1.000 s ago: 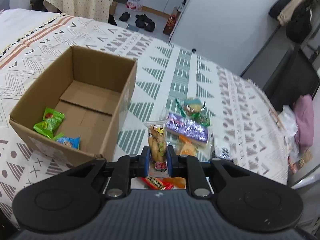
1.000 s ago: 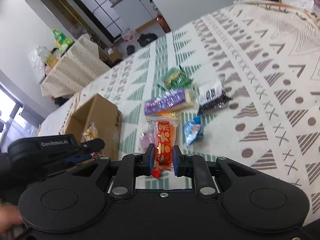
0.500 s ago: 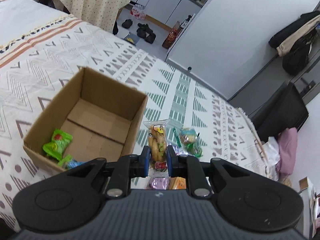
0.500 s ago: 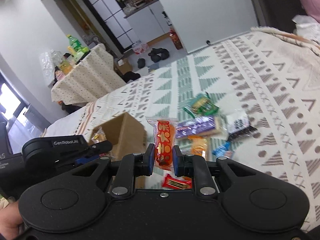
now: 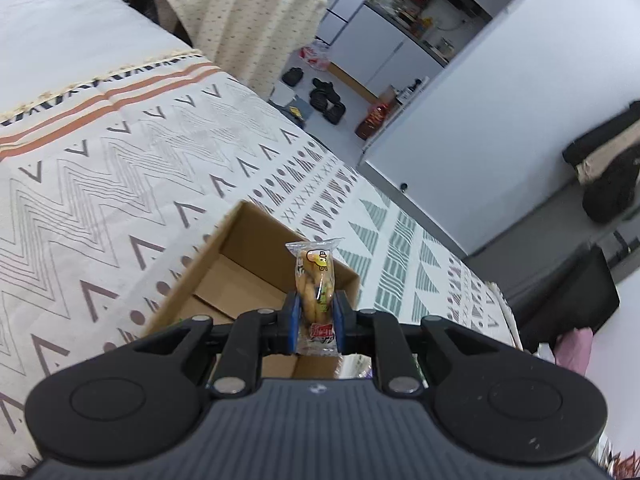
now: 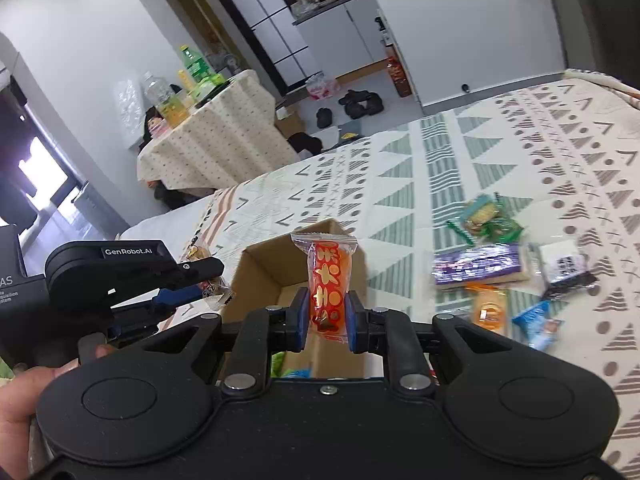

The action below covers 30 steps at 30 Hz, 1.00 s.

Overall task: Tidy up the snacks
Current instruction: 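Carry both held packets over the cardboard box, then open both grippers to release the packets into the box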

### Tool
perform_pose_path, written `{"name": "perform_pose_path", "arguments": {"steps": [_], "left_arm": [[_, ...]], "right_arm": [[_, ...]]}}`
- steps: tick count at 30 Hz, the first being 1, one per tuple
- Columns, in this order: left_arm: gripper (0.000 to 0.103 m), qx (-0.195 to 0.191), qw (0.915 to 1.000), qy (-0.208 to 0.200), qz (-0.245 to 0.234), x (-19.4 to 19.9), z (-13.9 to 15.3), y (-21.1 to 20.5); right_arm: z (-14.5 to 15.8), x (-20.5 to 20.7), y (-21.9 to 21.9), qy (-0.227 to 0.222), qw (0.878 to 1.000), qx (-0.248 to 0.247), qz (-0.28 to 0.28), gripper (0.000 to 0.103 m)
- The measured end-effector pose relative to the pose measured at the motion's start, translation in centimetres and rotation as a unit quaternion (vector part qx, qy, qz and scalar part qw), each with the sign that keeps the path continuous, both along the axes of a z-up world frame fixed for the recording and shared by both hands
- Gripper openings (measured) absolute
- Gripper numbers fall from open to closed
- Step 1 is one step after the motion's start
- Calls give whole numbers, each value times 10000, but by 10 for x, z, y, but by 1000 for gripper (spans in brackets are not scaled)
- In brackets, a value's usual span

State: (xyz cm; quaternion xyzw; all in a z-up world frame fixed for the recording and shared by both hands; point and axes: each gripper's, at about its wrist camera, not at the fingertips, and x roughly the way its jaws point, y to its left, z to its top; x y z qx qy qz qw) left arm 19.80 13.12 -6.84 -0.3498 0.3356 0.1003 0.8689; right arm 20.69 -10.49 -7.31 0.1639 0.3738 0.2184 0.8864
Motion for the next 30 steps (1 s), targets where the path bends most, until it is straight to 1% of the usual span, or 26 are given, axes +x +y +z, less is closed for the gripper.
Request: {"name": "perform_pose_path", "arguments": {"steps": [5,13,15,19,20,21,22,23,24,25,26,27,28,30], "left_arm": [[17,-61,9999,55,125,0,-6,14],[17,-48,9987,496,133,10,-32,14],[18,-9,9982,596,113,12,-36,12],[25,106,9978,649,34,14,-38,7],[31,144,9977,668,48,14,-38,7],[39,175,9975,687,68,14,-37,6],[43,202,9974,688,90,14,-37,5],[49,236,9973,686,115,13,-36,5],[56,281,9972,685,137,12,-35,4],[58,320,9971,677,147,12,-34,3],[65,357,9971,656,129,11,-32,1],[70,379,9973,630,84,11,-32,-1],[72,391,9974,612,27,12,-30,-4],[75,466,9971,597,-88,13,-27,-13]], "right_arm": [[-6,8,23,74,9999,12,146,19],[-18,21,47,207,9995,-25,245,19],[-22,25,50,254,9993,-41,259,19],[-25,31,56,296,9990,-109,304,19],[-25,32,57,301,9989,-91,347,19],[-26,32,57,310,9988,-64,375,21],[-26,32,56,298,9990,-67,340,22],[-25,32,55,304,9990,-90,300,23],[-24,32,52,314,9991,-87,279,28],[-24,31,48,306,9992,-58,258,33],[-23,29,44,291,9993,-47,229,35],[-21,27,40,268,9994,-65,192,41],[-20,26,36,243,9996,-95,143,46],[-18,22,27,205,9997,-128,53,52]]}}
